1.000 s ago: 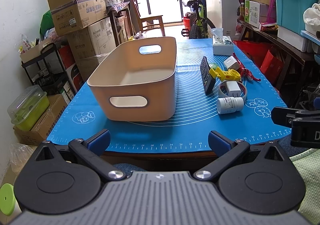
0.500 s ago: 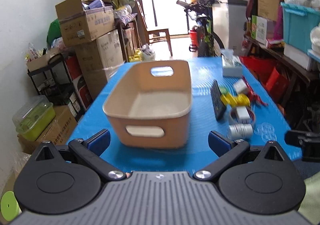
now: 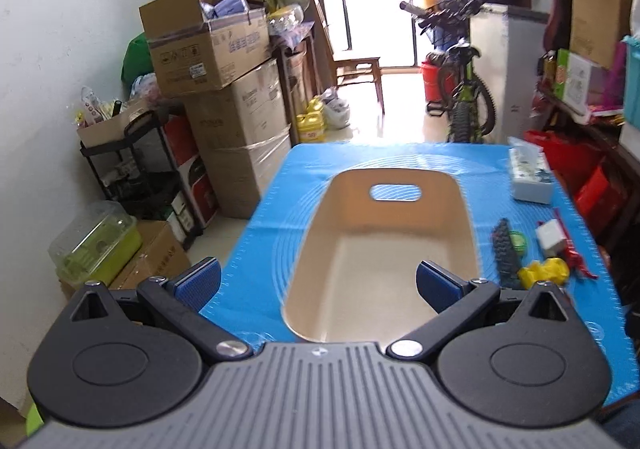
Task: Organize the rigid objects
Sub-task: 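Grasp the beige basket wall with the left tool while the right tool approaches the pill bottle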
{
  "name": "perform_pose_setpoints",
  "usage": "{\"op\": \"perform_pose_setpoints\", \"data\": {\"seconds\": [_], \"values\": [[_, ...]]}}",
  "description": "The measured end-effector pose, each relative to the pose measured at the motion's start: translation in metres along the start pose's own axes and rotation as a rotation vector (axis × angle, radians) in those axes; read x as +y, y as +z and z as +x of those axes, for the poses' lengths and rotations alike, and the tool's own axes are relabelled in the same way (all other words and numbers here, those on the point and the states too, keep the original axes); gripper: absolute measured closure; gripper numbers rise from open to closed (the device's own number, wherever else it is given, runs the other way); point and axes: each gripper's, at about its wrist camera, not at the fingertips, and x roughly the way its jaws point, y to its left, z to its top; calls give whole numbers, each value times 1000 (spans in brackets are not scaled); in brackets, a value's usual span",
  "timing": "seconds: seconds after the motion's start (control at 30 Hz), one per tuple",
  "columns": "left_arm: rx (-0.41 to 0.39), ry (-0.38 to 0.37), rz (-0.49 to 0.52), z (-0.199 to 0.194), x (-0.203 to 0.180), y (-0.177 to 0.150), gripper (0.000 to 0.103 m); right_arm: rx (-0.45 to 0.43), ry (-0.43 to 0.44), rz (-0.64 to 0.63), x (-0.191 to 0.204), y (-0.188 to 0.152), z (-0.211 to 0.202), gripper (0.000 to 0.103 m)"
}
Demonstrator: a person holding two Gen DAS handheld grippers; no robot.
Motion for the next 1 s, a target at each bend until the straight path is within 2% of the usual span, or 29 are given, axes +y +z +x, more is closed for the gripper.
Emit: {"op": "perform_pose_setpoints", "data": {"seconds": [0.2,0.33,0.5,0.7,0.73,0.77,0.93,1.0], "values": [[74,-3,34,54,19,11,0,69,-26,-9,19,-5,48,2],[153,-47,16,92,35,11,0,119,-41,8,28,-10,81,2],[223,-42,-6,133,52,5,1,176,-81,-6,36,-17,114,3],[295,-62,-26,160,61,-8,3,236,-119,-12,39,-26,141,2],[303,-69,-29,161,62,-11,8,241,-127,-22,41,-28,144,3],[315,-78,-36,164,63,-13,24,244,-134,-34,41,-30,147,3],[348,-100,-58,174,64,-17,29,258,-159,-52,42,-35,155,3],[348,-107,-53,176,64,-17,42,258,-163,-46,41,-36,159,3]]}}
